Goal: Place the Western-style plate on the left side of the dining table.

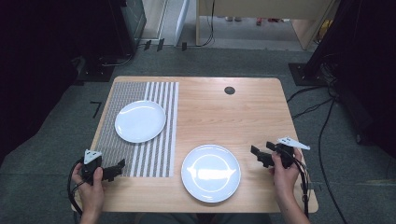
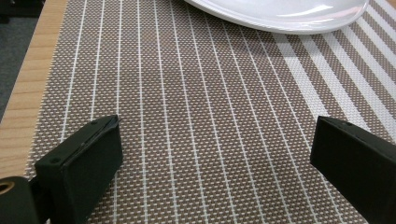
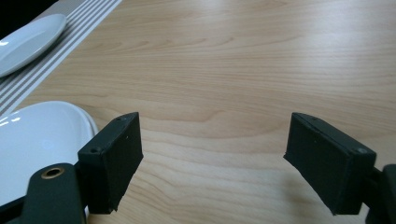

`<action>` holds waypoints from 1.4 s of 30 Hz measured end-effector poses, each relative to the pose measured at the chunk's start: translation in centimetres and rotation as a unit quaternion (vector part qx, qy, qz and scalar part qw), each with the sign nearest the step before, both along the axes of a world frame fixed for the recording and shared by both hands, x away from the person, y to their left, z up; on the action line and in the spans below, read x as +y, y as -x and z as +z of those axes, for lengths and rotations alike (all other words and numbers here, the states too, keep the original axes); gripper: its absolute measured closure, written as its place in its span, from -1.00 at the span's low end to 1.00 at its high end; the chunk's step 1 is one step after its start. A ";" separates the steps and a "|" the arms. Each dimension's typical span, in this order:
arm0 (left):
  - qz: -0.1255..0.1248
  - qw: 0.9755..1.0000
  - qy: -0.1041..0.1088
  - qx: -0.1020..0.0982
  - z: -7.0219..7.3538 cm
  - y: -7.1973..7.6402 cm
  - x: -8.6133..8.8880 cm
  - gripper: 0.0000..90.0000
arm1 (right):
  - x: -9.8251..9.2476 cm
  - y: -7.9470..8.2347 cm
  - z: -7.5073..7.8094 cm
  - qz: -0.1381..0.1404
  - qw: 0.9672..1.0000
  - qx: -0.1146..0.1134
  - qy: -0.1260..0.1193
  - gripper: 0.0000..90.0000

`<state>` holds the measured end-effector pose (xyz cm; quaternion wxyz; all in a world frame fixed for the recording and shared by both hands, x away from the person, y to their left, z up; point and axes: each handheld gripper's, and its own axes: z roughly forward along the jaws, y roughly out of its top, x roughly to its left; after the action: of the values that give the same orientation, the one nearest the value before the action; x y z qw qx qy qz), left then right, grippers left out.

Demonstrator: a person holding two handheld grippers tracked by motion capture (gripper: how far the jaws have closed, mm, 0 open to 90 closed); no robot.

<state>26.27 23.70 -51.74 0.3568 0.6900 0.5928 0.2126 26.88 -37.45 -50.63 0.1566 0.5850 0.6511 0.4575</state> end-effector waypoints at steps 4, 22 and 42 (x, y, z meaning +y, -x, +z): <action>0.000 1.000 0.000 0.000 0.0 0.0 0.0 -0.95 | -1.4 0.5 -0.3 -0.013 1.000 0.003 0.009 -0.59; 0.001 1.000 -0.009 0.002 0.0 0.0 -0.2 -0.95 | -6.7 3.2 -1.7 -0.058 0.998 0.028 0.025 -0.58; 0.002 1.000 -0.022 0.003 0.0 -0.1 -0.5 -0.95 | -7.4 5.1 -1.8 -0.068 0.988 0.036 0.130 -0.65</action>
<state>26.33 23.24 -51.77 0.3389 0.6972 0.5906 0.2241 21.78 -44.89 -52.43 0.2388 0.6190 0.6689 0.3353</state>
